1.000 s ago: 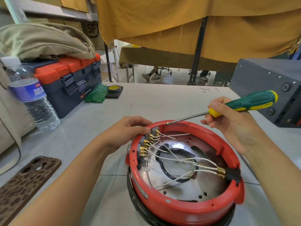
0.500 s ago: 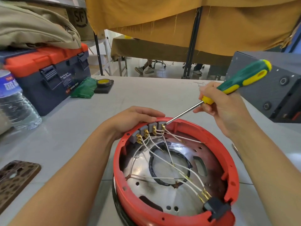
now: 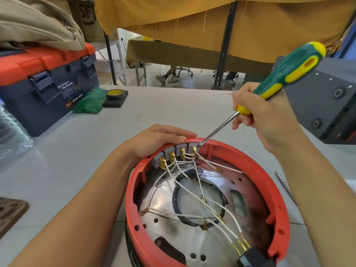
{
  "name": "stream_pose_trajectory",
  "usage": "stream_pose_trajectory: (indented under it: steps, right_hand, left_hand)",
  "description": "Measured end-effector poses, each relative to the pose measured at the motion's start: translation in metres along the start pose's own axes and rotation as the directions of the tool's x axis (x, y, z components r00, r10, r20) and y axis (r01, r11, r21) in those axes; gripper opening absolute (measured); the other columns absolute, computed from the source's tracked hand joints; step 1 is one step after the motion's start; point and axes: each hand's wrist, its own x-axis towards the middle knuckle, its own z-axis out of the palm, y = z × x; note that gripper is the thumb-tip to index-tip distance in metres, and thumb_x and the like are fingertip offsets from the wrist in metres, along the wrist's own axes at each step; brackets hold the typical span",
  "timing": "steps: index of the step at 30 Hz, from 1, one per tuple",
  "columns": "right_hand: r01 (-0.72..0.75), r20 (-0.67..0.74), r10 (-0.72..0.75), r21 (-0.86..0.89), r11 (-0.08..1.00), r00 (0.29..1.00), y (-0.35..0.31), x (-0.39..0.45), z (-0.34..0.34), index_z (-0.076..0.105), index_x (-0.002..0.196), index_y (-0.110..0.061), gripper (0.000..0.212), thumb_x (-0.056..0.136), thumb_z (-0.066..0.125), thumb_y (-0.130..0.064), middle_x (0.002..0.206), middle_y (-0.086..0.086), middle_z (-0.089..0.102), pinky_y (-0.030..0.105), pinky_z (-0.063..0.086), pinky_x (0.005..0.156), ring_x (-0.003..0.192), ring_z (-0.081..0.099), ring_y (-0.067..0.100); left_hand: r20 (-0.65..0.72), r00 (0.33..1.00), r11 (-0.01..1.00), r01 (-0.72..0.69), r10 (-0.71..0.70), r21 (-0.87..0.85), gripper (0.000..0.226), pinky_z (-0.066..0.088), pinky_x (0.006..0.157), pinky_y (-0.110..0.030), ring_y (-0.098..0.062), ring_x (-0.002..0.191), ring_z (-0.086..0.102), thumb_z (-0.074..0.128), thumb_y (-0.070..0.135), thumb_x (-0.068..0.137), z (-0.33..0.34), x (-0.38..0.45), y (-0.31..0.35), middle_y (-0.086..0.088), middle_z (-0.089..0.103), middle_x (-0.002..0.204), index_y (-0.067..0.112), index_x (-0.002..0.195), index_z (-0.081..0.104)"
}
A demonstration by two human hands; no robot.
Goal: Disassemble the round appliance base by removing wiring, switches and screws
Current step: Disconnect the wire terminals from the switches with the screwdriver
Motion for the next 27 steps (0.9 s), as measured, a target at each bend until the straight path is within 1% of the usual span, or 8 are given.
stream_pose_trajectory:
  steps: [4,7,12,15,17,22,27]
  right_hand:
    - [0.014,0.005,-0.014,0.022,1.000,1.000,-0.0002,-0.0004,0.0021,0.052,0.060,-0.010,0.021,0.080,0.058,-0.014,0.051,-0.006,0.051,0.025,0.047,0.044,0.035,0.039,0.009]
    - [0.032,0.009,-0.032,0.028,0.999,0.999,-0.0013,-0.0012,0.0040,0.052,0.058,-0.012,0.023,0.081,0.058,-0.013,0.051,-0.005,0.050,0.024,0.045,0.044,0.035,0.039,0.010]
    - [0.076,0.065,-0.075,-0.022,0.997,0.995,-0.0039,-0.0036,0.0053,0.052,0.056,-0.016,0.028,0.084,0.056,-0.012,0.041,-0.009,0.043,0.019,0.040,0.041,0.034,0.039,0.009]
    - [0.055,0.070,-0.053,-0.026,0.998,0.996,-0.0043,-0.0031,0.0054,0.052,0.051,-0.022,0.032,0.082,0.056,-0.015,0.042,-0.006,0.042,0.021,0.040,0.042,0.035,0.037,0.012]
    - [0.033,0.065,-0.032,-0.015,0.999,0.997,-0.0032,-0.0031,0.0068,0.052,0.050,-0.023,0.031,0.080,0.056,-0.015,0.046,-0.003,0.043,0.022,0.039,0.042,0.036,0.037,0.012]
    - [-0.009,0.024,0.007,0.059,0.998,1.000,0.0008,-0.0038,0.0097,0.050,0.052,-0.018,0.025,0.077,0.053,-0.013,0.049,-0.008,0.045,0.020,0.034,0.040,0.036,0.035,0.008]
    - [-0.052,0.039,0.049,0.077,0.996,0.998,0.0030,-0.0024,0.0069,0.048,0.054,-0.015,0.024,0.077,0.052,-0.013,0.048,-0.008,0.043,0.018,0.032,0.040,0.037,0.033,0.006]
  left_hand:
    - [0.013,1.000,1.000,0.005,-0.005,0.001,0.027,0.056,0.077,-0.025,-0.022,0.094,0.069,0.053,0.007,0.091,-0.0014,0.0005,-0.0015,-0.011,0.072,0.106,0.012,0.112,0.069]
    - [0.016,1.000,1.000,0.007,-0.007,0.002,0.027,0.057,0.079,-0.027,-0.023,0.094,0.069,0.053,0.008,0.090,-0.0019,0.0006,-0.0020,-0.010,0.072,0.105,0.014,0.111,0.070]
    - [0.015,1.000,1.000,0.008,-0.008,0.015,0.027,0.057,0.077,-0.026,-0.023,0.094,0.070,0.053,0.009,0.091,-0.0019,0.0005,-0.0013,-0.010,0.072,0.105,0.014,0.111,0.070]
    - [0.016,1.000,1.000,0.008,-0.009,0.013,0.027,0.056,0.076,-0.025,-0.022,0.093,0.070,0.053,0.008,0.090,-0.0016,0.0004,-0.0008,-0.010,0.072,0.105,0.013,0.111,0.069]
    - [0.017,1.000,1.000,0.007,-0.007,0.019,0.027,0.056,0.074,-0.024,-0.022,0.092,0.070,0.053,0.008,0.091,-0.0016,0.0002,-0.0005,-0.010,0.072,0.104,0.013,0.111,0.069]
    - [0.020,1.000,0.999,0.000,-0.001,0.034,0.027,0.056,0.075,-0.023,-0.022,0.094,0.070,0.053,0.009,0.091,-0.0018,0.0002,-0.0007,-0.008,0.073,0.104,0.016,0.110,0.070]
    - [0.026,1.000,1.000,0.005,-0.005,0.018,0.027,0.056,0.075,-0.024,-0.022,0.094,0.070,0.053,0.009,0.090,-0.0023,0.0011,-0.0014,-0.009,0.073,0.105,0.016,0.109,0.071]
